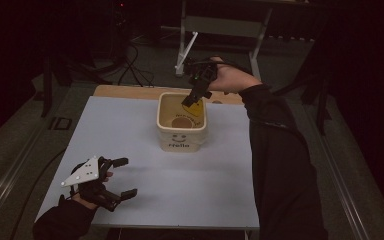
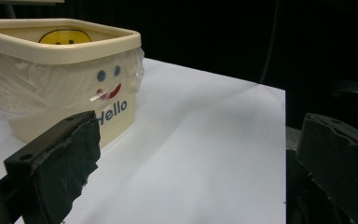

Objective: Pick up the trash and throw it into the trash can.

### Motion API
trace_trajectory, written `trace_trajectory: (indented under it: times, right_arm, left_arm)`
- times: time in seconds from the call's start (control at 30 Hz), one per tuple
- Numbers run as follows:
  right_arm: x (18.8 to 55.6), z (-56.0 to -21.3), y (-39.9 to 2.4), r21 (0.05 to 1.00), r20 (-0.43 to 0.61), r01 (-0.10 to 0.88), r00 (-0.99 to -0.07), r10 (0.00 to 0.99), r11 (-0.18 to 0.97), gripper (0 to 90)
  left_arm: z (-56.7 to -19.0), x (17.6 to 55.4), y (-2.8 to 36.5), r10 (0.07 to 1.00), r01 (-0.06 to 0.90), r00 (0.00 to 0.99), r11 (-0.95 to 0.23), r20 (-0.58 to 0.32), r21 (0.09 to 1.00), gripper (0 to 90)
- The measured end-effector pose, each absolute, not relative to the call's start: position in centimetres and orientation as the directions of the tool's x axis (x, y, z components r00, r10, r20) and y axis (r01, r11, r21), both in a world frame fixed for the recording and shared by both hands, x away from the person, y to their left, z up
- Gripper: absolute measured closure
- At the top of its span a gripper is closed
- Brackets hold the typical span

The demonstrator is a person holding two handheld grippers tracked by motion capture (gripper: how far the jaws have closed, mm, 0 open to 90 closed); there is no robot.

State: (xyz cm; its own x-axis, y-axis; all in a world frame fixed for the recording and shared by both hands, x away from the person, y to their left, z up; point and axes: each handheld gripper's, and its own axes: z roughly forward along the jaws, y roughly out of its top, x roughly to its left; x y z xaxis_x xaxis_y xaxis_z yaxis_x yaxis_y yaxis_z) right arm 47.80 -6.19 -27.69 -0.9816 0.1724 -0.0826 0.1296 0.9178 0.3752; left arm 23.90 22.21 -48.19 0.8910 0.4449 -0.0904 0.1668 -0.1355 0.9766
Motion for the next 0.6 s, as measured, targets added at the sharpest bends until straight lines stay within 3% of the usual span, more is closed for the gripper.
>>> trace_trajectory:
  times: [0.6]
  right_arm:
    - [45.4, -30.8, -9.0, 0.468, -0.056, 0.222, -0.958, 0.28, 0.855, 12.6]
  left_arm:
    - [-48.1, 23.8, 22.2, 0.446, 0.167, 0.89, -0.137, -0.089, 0.976, 0.4]
